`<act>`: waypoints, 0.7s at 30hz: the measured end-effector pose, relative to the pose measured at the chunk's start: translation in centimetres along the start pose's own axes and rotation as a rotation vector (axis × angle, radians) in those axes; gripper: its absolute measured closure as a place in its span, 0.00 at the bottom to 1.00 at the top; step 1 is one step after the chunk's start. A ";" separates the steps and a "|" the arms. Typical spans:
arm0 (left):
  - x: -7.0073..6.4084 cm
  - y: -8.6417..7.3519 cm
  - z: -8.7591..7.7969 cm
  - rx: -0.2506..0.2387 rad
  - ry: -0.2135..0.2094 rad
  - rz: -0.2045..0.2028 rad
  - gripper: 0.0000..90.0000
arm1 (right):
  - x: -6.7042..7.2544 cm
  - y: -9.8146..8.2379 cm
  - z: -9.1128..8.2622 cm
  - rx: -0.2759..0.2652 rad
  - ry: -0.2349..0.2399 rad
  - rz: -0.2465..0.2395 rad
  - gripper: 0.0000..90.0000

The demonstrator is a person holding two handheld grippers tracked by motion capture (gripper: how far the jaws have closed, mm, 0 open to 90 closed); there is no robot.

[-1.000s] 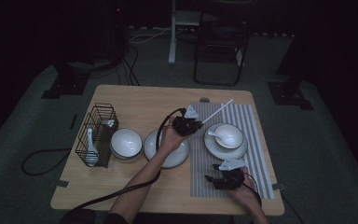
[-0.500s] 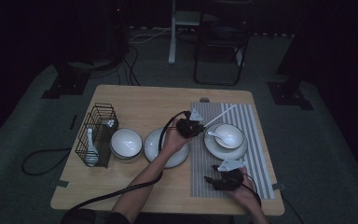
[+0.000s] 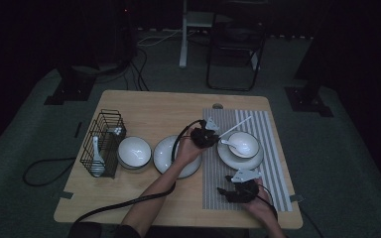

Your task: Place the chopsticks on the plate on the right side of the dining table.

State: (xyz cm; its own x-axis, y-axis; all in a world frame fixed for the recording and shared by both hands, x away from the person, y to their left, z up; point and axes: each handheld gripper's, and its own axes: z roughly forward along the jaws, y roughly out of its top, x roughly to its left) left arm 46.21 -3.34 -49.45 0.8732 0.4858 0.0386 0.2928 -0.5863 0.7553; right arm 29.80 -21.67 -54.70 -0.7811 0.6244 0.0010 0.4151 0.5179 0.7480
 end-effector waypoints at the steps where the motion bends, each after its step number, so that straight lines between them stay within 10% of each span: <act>1: 0.0 0.0 0.1 -0.002 -0.002 -0.001 0.95 | 0.0 0.0 0.0 0.000 0.000 0.000 0.44; 21: -0.3 -0.6 1.2 0.023 -0.017 -0.014 0.95 | 0.0 0.0 0.0 -0.002 -0.001 -0.005 0.44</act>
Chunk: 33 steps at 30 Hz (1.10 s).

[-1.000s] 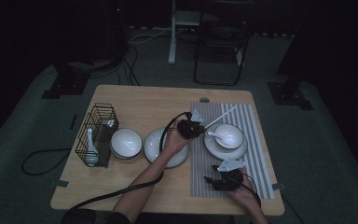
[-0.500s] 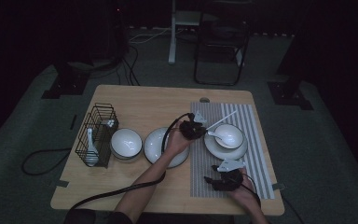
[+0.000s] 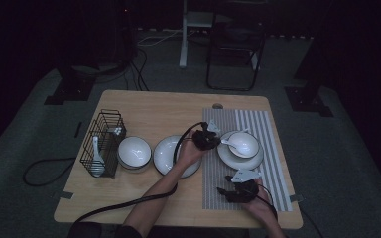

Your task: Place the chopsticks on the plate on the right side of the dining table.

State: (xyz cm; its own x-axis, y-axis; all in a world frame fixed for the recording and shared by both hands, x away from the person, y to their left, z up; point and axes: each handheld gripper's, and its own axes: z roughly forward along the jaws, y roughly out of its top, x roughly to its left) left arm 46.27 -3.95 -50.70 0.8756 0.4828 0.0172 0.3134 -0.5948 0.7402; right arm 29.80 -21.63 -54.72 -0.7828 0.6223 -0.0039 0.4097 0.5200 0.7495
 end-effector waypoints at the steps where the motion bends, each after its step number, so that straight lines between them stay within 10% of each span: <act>1: 0.0 0.0 0.0 0.001 0.000 0.001 0.95 | 0.0 0.0 0.0 0.000 0.000 0.000 0.44; 33: -0.2 0.1 0.6 -0.002 -0.034 -0.008 0.91 | 0.0 0.0 0.0 -0.001 0.000 -0.001 0.45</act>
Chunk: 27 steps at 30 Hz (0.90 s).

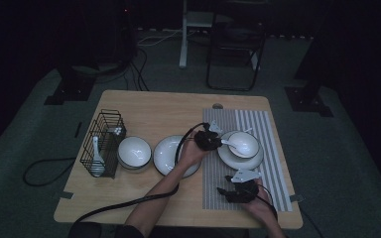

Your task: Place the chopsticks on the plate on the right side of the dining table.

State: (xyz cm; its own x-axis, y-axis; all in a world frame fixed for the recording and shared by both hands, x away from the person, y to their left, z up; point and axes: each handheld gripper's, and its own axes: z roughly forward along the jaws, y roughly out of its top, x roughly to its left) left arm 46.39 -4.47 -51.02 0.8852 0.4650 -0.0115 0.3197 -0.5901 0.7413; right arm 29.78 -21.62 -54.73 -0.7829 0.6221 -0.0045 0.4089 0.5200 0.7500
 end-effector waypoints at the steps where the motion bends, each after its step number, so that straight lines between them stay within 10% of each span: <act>1: 0.0 0.0 -0.1 -0.001 -0.001 -0.001 0.90 | 0.0 0.0 0.0 0.000 0.000 -0.001 0.45; 27: 0.8 -1.6 -4.7 -0.028 -0.010 -0.034 0.85 | 0.0 0.0 0.0 0.000 0.000 0.001 0.45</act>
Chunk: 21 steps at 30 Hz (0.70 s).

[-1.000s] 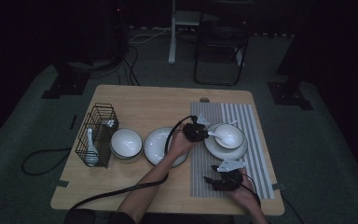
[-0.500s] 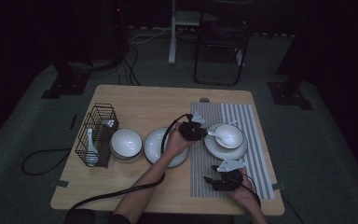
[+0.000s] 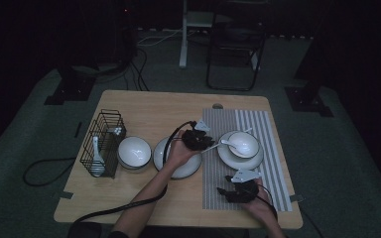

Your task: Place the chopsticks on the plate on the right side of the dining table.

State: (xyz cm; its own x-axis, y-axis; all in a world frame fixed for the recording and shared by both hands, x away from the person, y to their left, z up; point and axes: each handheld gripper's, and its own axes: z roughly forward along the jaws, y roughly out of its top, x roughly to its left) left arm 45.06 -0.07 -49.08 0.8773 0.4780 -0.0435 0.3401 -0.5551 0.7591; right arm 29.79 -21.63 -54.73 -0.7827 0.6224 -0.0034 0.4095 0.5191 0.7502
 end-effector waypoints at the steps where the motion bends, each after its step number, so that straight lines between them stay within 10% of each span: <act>1: 0.0 -0.1 -0.1 -0.002 -0.007 -0.002 0.85 | 0.0 0.0 0.0 0.000 0.000 0.000 0.45; 21: -0.7 -1.6 0.3 0.048 -0.009 -0.002 0.85 | 0.0 0.0 0.0 0.000 0.000 0.000 0.45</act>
State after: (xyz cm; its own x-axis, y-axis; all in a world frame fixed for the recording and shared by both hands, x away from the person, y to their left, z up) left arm 44.00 0.29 -50.50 0.8797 0.4728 -0.0511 0.3574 -0.5865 0.7268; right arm 29.78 -21.62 -54.73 -0.7825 0.6226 -0.0034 0.4098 0.5191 0.7500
